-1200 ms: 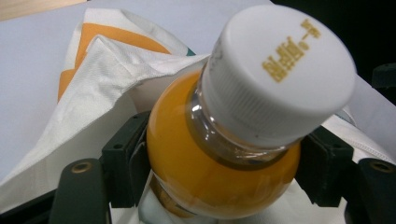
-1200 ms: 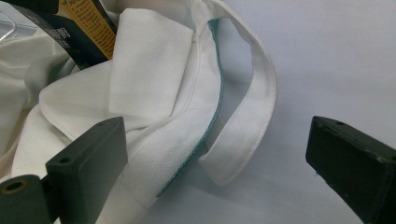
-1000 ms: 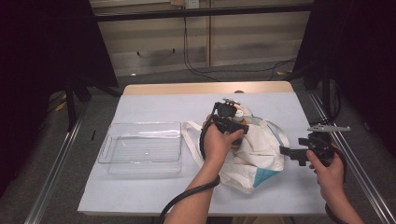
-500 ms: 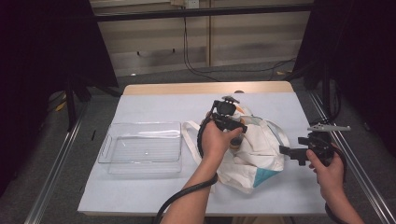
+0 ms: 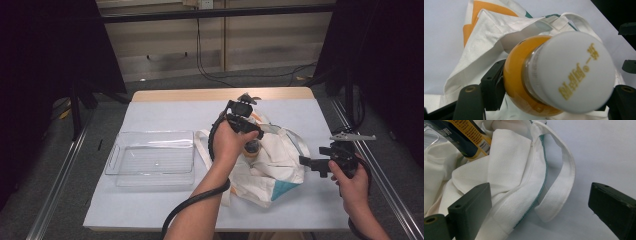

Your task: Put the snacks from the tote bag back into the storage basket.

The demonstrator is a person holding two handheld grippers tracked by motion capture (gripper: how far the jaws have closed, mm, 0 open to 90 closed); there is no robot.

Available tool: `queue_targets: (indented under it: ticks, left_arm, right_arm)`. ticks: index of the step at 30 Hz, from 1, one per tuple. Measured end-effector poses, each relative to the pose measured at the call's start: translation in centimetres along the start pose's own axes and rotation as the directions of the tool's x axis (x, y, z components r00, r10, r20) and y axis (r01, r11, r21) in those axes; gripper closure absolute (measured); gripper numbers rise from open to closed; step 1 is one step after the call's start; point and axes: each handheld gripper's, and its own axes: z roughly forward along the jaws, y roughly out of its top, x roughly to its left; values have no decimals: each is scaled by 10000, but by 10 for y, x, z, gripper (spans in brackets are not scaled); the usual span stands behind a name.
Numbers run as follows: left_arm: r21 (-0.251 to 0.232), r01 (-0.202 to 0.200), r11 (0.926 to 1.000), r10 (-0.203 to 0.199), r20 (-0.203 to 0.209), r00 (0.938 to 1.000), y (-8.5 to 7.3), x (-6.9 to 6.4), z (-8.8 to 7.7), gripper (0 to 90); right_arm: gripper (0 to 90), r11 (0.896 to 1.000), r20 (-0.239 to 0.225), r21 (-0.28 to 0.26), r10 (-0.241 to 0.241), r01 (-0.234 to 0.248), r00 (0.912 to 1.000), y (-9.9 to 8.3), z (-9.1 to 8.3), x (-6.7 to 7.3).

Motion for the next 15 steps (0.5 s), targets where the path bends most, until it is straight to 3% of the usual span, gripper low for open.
queue_targets:
  ticks: [7,8,15]
  left_arm:
    - [200,-53,9998,51,81,10000,8,-2,-11,302]
    - [289,-201,9994,199,78,9998,10,-1,-15,303]
    - [461,-29,9989,26,70,10000,16,-2,-26,302]
  right_arm:
    - [40,10000,24,27,-52,52,10000,-1,1,-1]
    - [38,10000,18,30,-51,51,10000,-1,1,-1]
    - [34,9998,-139,-78,-180,178,9997,2,-1,2]
